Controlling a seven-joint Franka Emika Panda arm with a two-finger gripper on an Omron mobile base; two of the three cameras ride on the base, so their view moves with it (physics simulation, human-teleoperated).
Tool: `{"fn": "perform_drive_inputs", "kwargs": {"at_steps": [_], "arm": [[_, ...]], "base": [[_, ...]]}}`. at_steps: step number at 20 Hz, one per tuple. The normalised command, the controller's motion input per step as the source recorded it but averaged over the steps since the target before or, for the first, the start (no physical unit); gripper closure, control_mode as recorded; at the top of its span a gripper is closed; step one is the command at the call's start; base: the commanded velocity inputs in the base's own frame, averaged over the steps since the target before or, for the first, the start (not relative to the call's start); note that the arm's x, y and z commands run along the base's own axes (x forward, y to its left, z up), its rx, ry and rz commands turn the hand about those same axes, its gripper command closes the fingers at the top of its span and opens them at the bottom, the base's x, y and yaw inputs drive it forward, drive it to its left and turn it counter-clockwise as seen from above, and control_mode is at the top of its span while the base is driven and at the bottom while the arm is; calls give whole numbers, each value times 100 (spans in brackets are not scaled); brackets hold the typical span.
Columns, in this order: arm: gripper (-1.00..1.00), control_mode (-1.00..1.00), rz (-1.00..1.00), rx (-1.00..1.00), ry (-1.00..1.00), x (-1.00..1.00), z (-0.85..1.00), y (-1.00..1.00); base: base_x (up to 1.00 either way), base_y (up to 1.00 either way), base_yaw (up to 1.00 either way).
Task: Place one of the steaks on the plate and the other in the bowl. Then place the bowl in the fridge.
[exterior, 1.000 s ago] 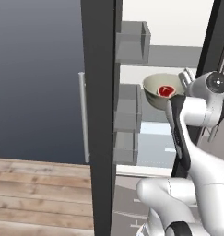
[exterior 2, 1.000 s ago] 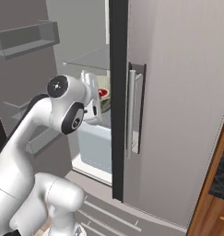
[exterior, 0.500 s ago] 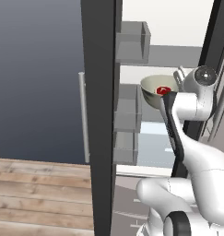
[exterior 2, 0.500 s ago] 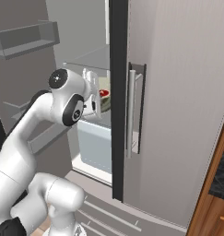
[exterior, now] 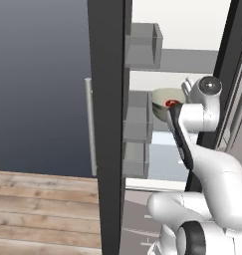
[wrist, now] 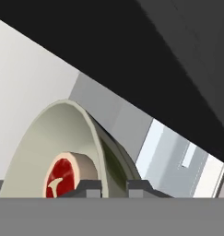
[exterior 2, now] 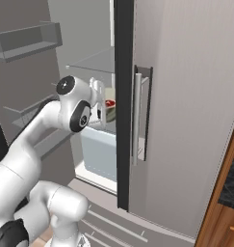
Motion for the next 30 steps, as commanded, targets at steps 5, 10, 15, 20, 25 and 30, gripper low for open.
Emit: {"fn": "perform_drive_inputs", "kwargs": {"at_steps": [5,10,15,20,25,30], "arm": [[100,-100,-2,3,0,66,-35,1],[100,-100,-2,0,0,81,-16,0],[100,-100,0,0,0,74,-8,0],[100,-100,0,0,1,58,-20,-25],[100,-100,0,0,0,58,-34,-13],[100,-100,0,0,0,62,-35,-5]], "base": [[0,0,0],[0,0,0],[0,0,0],[0,0,0],[0,0,0],[0,0,0]]}}
